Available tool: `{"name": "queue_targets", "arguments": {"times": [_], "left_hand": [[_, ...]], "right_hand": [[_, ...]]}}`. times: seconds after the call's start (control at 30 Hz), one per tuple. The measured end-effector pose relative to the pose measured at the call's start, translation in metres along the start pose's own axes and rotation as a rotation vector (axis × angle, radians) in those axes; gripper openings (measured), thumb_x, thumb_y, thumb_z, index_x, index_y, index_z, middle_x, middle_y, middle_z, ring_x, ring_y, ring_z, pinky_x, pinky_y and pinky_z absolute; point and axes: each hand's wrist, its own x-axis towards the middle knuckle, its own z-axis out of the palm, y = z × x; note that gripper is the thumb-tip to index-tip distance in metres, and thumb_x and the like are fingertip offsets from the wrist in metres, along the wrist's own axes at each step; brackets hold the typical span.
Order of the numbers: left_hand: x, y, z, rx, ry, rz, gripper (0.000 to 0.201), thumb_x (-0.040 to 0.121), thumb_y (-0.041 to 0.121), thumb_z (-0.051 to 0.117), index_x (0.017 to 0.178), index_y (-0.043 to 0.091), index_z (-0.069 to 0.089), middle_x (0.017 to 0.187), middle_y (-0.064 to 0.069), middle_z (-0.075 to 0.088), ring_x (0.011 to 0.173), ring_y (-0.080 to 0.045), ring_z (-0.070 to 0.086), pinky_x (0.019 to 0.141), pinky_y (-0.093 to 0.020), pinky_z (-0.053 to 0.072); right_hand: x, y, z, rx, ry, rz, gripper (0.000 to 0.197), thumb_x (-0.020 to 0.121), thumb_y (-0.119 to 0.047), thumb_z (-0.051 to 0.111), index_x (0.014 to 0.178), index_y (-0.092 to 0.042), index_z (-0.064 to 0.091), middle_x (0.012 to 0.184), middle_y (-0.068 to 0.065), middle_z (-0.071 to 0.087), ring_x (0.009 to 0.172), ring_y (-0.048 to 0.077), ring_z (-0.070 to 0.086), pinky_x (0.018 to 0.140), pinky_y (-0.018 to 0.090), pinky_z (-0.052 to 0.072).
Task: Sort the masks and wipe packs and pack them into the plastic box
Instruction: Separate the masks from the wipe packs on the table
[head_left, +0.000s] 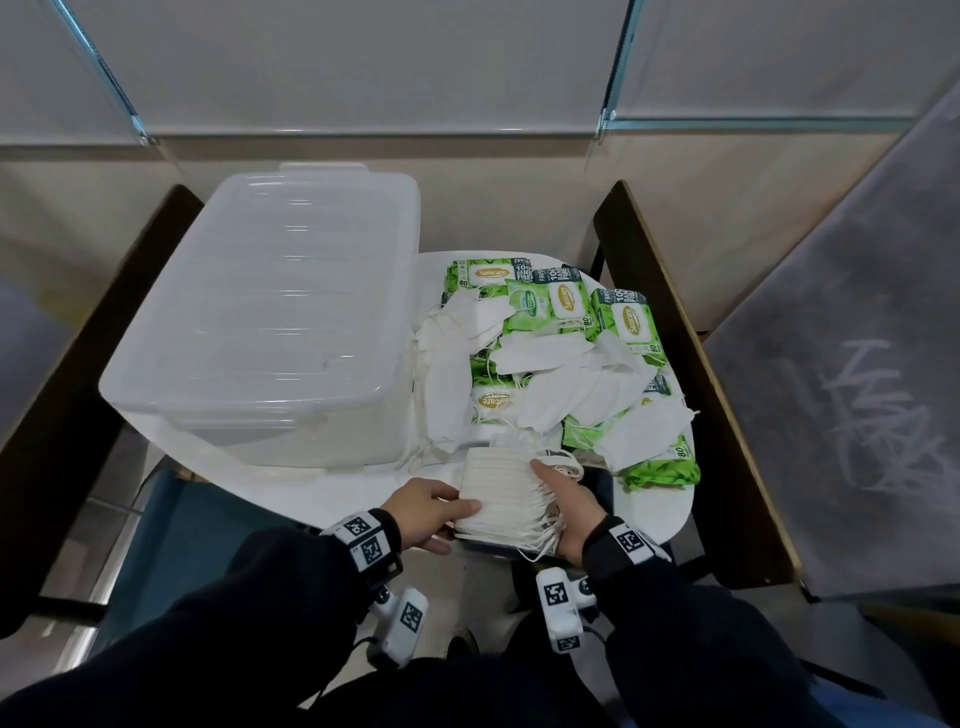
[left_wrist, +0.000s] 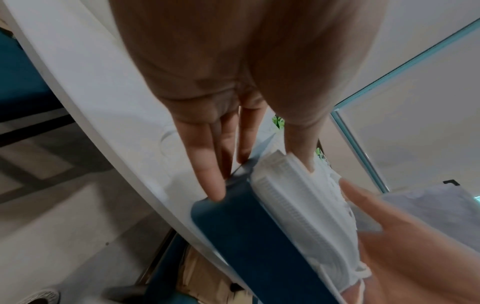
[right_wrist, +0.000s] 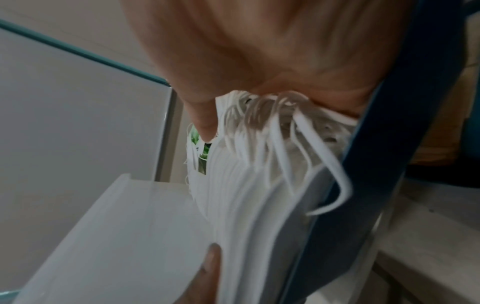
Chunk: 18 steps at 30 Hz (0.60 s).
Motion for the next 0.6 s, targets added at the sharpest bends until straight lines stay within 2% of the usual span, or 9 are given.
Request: {"name": "queue_targets", "arguments": {"times": [0.1,0.2,0.23,0.33,0.43,0.5,0.6], "left_hand": [[0.001,-0.003,0.001,-0.017,-0.024,0.008,0.044,0.085,0.029,0.084,0.119,0.007,0.068,0.101,-0.009,0.072,0.082,-0.019,0.072,0.076,-0.044,0.065],[-0.001,-0.003,0.002,0.020,-0.039,0.038,0.048,0.080,0.036,0.087,0.116,0.013,0.066,0.105,-0.006,0.073,0.088,-0.018,0.073,0.070,-0.036,0.063],[0.000,-0.004,0.002,0.044,-0.041,0.054,0.048,0.077,0.036,0.089,0.114,0.017,0.065,0.106,-0.006,0.073,0.090,-0.018,0.074,0.070,-0.035,0.063],[0.000,-0.004,0.002,0.052,-0.048,0.080,0.046,0.074,0.025,0.093,0.110,0.023,0.064,0.106,-0.006,0.073,0.092,-0.021,0.075,0.077,-0.039,0.064],[0.003,-0.005,0.002,0.050,-0.072,0.084,0.046,0.073,0.025,0.093,0.109,0.022,0.065,0.106,-0.007,0.075,0.094,-0.022,0.076,0.079,-0.040,0.064],[0.004,-0.006,0.000,0.025,-0.095,0.078,0.044,0.075,0.030,0.091,0.110,0.021,0.066,0.104,-0.007,0.076,0.092,-0.021,0.076,0.075,-0.038,0.063],[0.006,0.001,-0.003,0.060,-0.011,0.041,0.039,0.090,0.052,0.073,0.108,0.018,0.070,0.101,-0.005,0.075,0.081,-0.021,0.074,0.062,-0.032,0.058]], "right_hand": [[0.004,-0.002,-0.005,-0.073,0.055,-0.059,0.058,0.081,-0.046,0.084,0.122,-0.007,0.071,0.114,0.016,0.076,0.107,0.036,0.072,0.105,0.054,0.052],[0.005,-0.001,-0.010,-0.013,-0.011,-0.015,0.056,0.086,-0.043,0.080,0.125,-0.004,0.068,0.118,0.021,0.074,0.110,0.041,0.071,0.104,0.059,0.051],[0.007,0.000,-0.011,0.008,-0.012,-0.004,0.062,0.083,-0.043,0.083,0.128,-0.004,0.067,0.121,0.023,0.073,0.111,0.043,0.070,0.104,0.061,0.051],[0.015,0.001,-0.021,-0.017,0.005,-0.001,0.095,0.054,-0.049,0.098,0.132,-0.006,0.066,0.123,0.022,0.072,0.110,0.046,0.070,0.102,0.064,0.051],[0.016,0.001,-0.029,0.002,-0.015,-0.001,0.100,0.050,-0.045,0.101,0.133,-0.004,0.065,0.126,0.025,0.070,0.113,0.048,0.068,0.104,0.065,0.049],[0.006,-0.003,-0.032,0.027,-0.035,0.004,0.096,0.056,-0.045,0.098,0.136,-0.005,0.064,0.130,0.025,0.068,0.118,0.046,0.066,0.107,0.064,0.046],[-0.009,-0.012,-0.036,0.124,-0.064,0.029,0.066,0.090,-0.050,0.071,0.139,-0.006,0.062,0.137,0.022,0.064,0.127,0.043,0.062,0.114,0.060,0.041]]}}
